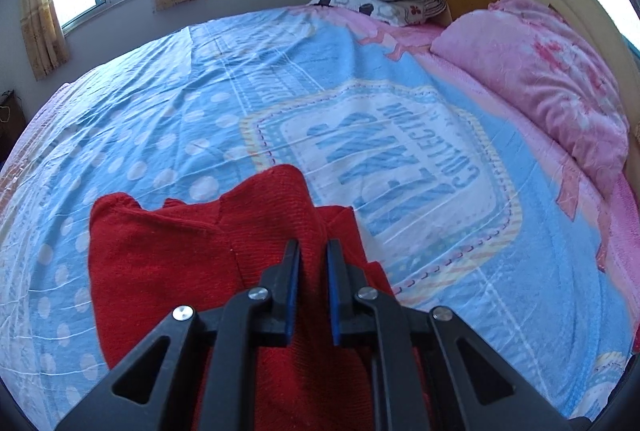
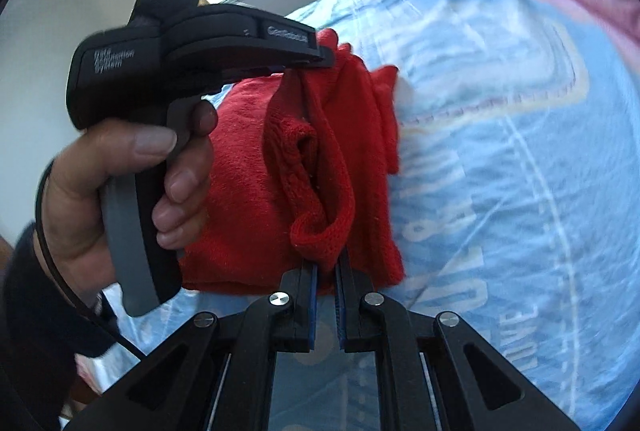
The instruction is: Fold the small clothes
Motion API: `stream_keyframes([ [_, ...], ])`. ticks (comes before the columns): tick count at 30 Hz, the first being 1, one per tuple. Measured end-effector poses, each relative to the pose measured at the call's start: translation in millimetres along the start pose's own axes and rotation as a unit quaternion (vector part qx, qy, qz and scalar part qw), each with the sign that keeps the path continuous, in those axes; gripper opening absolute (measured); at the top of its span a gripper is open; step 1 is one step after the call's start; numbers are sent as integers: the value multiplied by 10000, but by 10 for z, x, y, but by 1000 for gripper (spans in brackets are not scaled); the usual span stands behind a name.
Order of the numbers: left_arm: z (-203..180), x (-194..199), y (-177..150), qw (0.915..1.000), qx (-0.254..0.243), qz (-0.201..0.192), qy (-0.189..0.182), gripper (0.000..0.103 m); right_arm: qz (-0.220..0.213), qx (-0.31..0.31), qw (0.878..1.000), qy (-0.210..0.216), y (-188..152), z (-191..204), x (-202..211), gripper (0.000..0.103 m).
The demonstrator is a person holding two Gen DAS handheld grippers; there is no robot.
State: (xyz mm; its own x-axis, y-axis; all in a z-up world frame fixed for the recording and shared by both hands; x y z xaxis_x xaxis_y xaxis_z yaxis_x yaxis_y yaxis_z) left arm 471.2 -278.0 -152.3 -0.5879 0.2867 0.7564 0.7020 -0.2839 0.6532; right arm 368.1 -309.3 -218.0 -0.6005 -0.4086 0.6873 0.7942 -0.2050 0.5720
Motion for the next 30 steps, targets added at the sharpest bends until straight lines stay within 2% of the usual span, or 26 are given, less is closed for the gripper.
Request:
stream_keyframes([
  [4,-109,-18,22,10000,-87,-10,8,18,91,-231,9997,58,-32,-61,0,6],
  [7,-162,150,36,9994,-223,-257,-45,22,142,-271,9995,4,-58,-76,-3,6],
  [10,-122,354,-20,9976,-444,-518,68,39,155,-323,9994,-20,-71,-96,19,6],
  [12,6,503,-140,9953,-578,-728,287,54,160,-432,9989,38,-67,-126,33,6],
  [14,188,612,-283,9932,-637,-832,515,56,135,-528,9985,77,-61,-170,61,6],
  [16,395,708,-444,9934,-519,-878,528,56,44,-485,9988,42,-37,-167,107,7],
  [18,613,770,-622,9932,-340,-892,664,63,-60,-438,9990,9,-23,-172,165,7],
  [19,702,786,-721,9936,-249,-882,656,64,-125,-376,9992,-33,-11,-167,176,10],
  [22,863,748,-965,9946,32,-859,575,69,-452,-139,9988,-152,65,-120,251,40],
  [26,946,737,-1069,9942,475,-936,247,73,-1186,97,9904,-705,213,-104,585,41],
  [30,932,706,-1110,9941,516,-952,80,76,-1180,143,9918,-471,362,23,603,41],
])
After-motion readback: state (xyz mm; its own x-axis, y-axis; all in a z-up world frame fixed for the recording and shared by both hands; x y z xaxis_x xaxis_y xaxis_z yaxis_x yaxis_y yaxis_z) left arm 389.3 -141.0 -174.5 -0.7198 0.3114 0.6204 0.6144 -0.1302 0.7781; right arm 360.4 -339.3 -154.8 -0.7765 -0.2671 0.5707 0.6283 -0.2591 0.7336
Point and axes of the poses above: each gripper's, at about its wrist camera, not at the fingertips, and x roughly against the way its jaws point, z to its left, y to its top, the point moved 7 cm from there along -x, roughly the way its jaws point, and after that the axes turned 4 degrees about x, right-handed, at the moved point
